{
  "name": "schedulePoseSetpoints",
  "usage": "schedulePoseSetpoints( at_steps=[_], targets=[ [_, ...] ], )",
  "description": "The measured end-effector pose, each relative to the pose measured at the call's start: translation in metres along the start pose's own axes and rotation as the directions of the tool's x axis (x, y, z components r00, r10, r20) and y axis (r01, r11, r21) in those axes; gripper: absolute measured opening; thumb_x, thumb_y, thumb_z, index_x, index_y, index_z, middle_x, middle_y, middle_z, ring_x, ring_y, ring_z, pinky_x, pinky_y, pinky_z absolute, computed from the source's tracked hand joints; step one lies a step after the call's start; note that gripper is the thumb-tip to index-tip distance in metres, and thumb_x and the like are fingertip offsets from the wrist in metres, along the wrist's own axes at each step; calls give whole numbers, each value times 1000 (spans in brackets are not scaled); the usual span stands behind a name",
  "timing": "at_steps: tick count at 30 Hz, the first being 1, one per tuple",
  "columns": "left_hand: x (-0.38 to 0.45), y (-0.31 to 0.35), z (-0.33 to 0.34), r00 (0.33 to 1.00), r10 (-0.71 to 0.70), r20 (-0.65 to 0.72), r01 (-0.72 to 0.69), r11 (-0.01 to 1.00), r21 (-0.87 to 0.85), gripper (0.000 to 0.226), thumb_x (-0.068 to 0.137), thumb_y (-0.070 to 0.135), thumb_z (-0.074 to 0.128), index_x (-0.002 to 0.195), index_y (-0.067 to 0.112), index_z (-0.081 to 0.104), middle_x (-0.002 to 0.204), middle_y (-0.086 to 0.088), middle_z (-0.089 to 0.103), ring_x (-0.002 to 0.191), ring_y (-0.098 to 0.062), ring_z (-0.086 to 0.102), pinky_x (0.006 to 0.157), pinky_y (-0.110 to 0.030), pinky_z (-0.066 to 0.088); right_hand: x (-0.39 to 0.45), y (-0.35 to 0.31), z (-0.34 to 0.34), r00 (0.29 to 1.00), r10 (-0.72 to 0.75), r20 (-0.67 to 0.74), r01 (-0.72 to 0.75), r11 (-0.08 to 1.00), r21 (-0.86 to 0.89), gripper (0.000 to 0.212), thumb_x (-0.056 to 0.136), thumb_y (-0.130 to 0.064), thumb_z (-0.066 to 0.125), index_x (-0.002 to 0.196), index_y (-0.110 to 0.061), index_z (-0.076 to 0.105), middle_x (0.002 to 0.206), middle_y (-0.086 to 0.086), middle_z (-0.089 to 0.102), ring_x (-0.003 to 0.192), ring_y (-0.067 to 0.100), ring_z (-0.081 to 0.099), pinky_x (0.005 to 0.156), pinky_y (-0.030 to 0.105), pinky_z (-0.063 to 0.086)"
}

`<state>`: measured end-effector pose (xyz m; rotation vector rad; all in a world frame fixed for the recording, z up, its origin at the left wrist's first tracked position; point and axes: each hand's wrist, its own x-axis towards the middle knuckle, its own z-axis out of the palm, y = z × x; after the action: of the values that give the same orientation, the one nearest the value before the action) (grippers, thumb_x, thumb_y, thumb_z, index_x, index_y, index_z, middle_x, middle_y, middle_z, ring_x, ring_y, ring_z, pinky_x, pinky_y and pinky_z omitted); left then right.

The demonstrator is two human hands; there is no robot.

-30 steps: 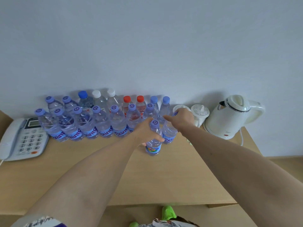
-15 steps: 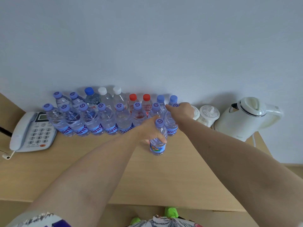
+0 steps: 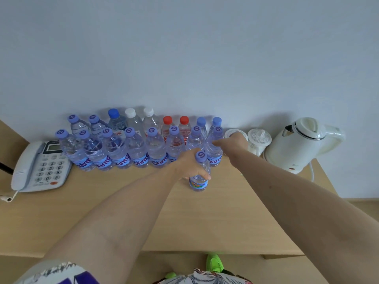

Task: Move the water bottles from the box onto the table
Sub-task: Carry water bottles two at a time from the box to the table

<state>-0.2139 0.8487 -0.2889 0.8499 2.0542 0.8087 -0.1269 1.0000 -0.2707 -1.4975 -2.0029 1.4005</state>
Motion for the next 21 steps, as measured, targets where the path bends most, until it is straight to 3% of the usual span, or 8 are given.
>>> schedulePoseSetpoints(
  at_steps=[3,7,11,13,15,21],
  targets=[
    [-5,-7,4,995,51,-88,-50,999,10,48,59,27,96,91,32,60,95,11,68,94,-15,66,63,-25,51,-16,8,-3,997,-17,-74,17,1000,-2,42,79,-24,81,73,-19,40,69,-1,44,61,17,43,50,29,32],
    [-15,-16,7,981,35,-190,-40,999,-24,43,57,33,96,83,32,61,82,12,66,77,-12,63,56,-20,49,-36,16,0,994,-32,-102,31,999,-11,34,80,-25,79,73,-16,47,71,1,51,64,20,48,57,33,41],
    [-31,-25,1,953,-51,-300,57,998,12,49,49,62,89,81,32,67,83,11,70,81,-12,68,71,-32,59,-56,14,14,999,-19,26,19,1000,-9,27,81,-24,79,84,0,68,72,6,59,67,23,55,75,50,60],
    [-39,-30,-4,933,-54,-354,85,994,72,53,50,68,86,84,32,68,86,12,69,88,-13,65,77,-32,57,-62,8,24,995,-43,94,45,999,-13,25,83,-24,79,87,-1,69,69,5,58,65,23,56,74,45,60],
    [-45,-36,-11,919,-67,-388,101,993,68,51,52,65,88,84,30,69,88,8,71,90,-16,67,79,-33,58,-64,3,33,987,-69,144,71,997,-7,20,85,-22,77,84,-6,65,71,5,58,69,25,57,69,39,56],
    [-76,-75,-54,840,-180,-513,218,976,14,44,57,55,94,73,25,67,75,9,69,76,-10,64,64,-25,52,-70,-20,83,954,-131,269,143,989,-26,21,85,-21,76,78,-6,62,69,8,56,67,26,54,67,42,58]
  ],
)
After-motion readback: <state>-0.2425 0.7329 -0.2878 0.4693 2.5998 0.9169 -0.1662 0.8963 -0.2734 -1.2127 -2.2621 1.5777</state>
